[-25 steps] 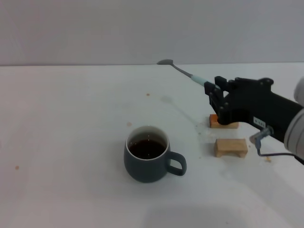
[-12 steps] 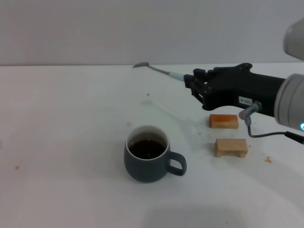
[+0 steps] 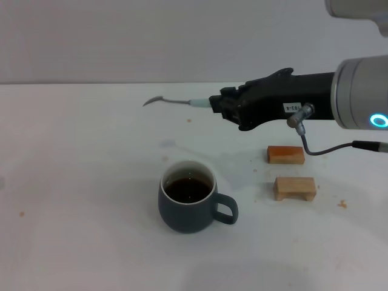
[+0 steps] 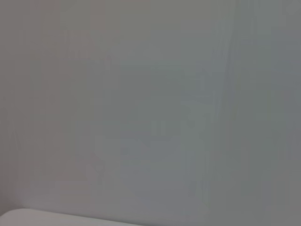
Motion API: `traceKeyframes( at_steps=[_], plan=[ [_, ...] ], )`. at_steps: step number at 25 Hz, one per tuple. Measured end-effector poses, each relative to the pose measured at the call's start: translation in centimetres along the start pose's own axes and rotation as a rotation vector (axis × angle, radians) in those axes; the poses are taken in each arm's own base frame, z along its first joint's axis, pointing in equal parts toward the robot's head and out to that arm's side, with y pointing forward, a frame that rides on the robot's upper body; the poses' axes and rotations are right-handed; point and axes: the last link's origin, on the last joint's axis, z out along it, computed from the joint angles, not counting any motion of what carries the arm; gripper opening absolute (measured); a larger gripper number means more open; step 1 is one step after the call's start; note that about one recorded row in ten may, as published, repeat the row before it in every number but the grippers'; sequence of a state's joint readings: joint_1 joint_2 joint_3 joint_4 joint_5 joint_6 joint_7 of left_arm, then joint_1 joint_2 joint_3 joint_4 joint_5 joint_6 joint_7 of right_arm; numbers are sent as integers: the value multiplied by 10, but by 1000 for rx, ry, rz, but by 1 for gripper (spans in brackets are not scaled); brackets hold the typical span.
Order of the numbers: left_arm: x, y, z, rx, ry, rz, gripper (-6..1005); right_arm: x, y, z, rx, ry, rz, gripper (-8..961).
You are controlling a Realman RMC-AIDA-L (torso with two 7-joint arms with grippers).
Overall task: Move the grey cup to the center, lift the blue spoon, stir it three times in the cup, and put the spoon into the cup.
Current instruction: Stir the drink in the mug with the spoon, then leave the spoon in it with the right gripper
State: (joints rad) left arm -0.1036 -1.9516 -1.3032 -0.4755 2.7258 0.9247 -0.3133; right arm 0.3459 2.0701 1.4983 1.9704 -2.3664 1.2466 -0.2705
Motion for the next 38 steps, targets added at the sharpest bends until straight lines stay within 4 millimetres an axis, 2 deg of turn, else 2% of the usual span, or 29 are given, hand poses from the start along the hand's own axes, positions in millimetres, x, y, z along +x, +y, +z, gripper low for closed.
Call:
traceKeyframes(
  at_steps=[6,13,23,38],
  plan=[
    [0,1,2,4,1,-2,-2,-7,-5,2,-47,76,20,172],
    [1,1,7,9,1,1,-2,-5,-12,0,-92,120,79,174],
    [4,4,15,0,4,13,-2,10,-28,-1,-99,216,164,177],
    [6,6,18,-3,11,24,-2,23,-33,2,-130,289,208,180]
  ],
)
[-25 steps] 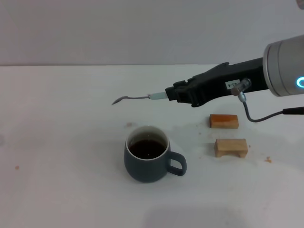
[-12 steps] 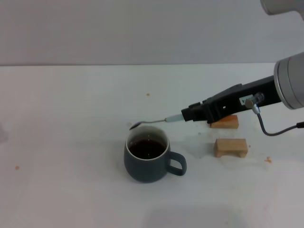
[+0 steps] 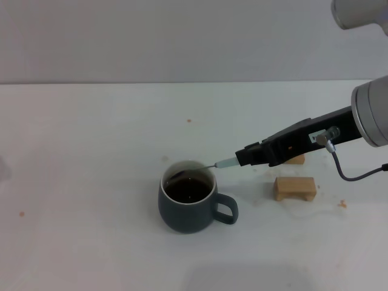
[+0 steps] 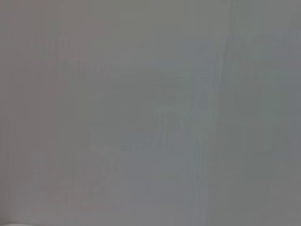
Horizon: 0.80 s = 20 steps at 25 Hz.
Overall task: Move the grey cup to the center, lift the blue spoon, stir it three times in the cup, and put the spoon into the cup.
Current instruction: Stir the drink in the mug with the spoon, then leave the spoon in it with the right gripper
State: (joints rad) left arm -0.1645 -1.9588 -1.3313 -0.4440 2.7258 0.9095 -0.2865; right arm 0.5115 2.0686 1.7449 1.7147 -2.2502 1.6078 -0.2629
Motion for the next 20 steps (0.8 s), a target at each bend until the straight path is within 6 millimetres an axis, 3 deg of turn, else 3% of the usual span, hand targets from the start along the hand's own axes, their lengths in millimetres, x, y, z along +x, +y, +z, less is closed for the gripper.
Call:
traceKeyframes(
  at_steps=[20],
  plan=[
    [-1,3,0,3,2,4,-2,11,-23,26,-47,106,67,185]
  ],
)
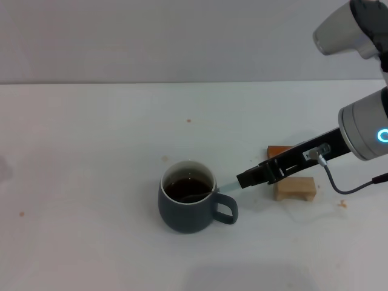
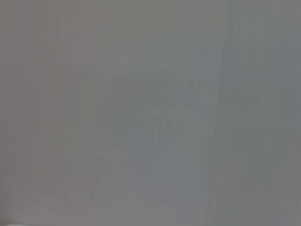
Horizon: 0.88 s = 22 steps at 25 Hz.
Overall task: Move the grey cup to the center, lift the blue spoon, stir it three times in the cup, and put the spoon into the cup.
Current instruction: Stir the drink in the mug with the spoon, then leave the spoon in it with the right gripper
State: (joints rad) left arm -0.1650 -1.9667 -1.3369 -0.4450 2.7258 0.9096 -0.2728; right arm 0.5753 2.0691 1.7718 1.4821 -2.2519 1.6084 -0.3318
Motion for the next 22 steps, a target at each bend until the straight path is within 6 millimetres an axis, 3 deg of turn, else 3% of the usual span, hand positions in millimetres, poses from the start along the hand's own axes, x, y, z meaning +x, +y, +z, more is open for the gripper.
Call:
traceKeyframes(
  at_steps=[22],
  plan=[
    [-2,-3,-6,9,1,-5,-2,-13,-14,12,31,-5,6,191]
  ],
)
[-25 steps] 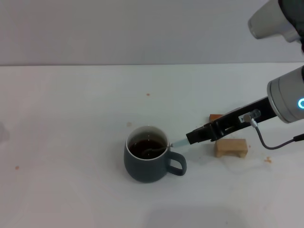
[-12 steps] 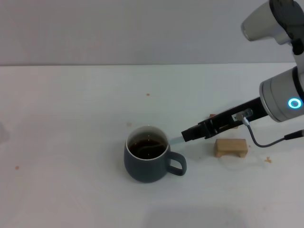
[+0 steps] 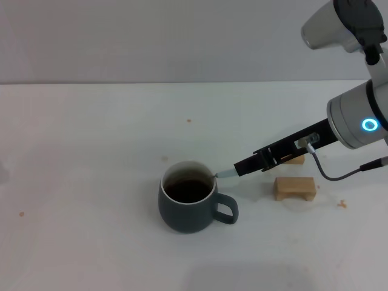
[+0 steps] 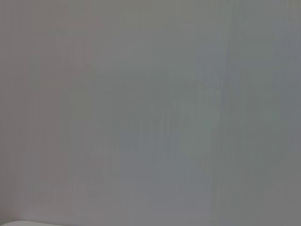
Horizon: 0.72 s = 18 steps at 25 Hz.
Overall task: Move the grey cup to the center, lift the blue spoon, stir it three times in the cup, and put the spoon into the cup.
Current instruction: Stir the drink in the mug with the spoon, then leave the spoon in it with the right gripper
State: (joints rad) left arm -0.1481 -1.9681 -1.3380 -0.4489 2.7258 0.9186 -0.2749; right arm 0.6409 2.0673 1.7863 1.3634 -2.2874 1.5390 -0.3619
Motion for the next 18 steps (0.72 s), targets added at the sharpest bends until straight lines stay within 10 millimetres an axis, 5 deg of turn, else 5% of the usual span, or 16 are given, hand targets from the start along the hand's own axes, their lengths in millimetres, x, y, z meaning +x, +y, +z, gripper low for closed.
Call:
traceKeyframes(
  at_steps=[18],
  plan=[
    [2,-1,1,7,9,-4,-2,-12,16,-2,-49,-32,-39,195]
  ],
)
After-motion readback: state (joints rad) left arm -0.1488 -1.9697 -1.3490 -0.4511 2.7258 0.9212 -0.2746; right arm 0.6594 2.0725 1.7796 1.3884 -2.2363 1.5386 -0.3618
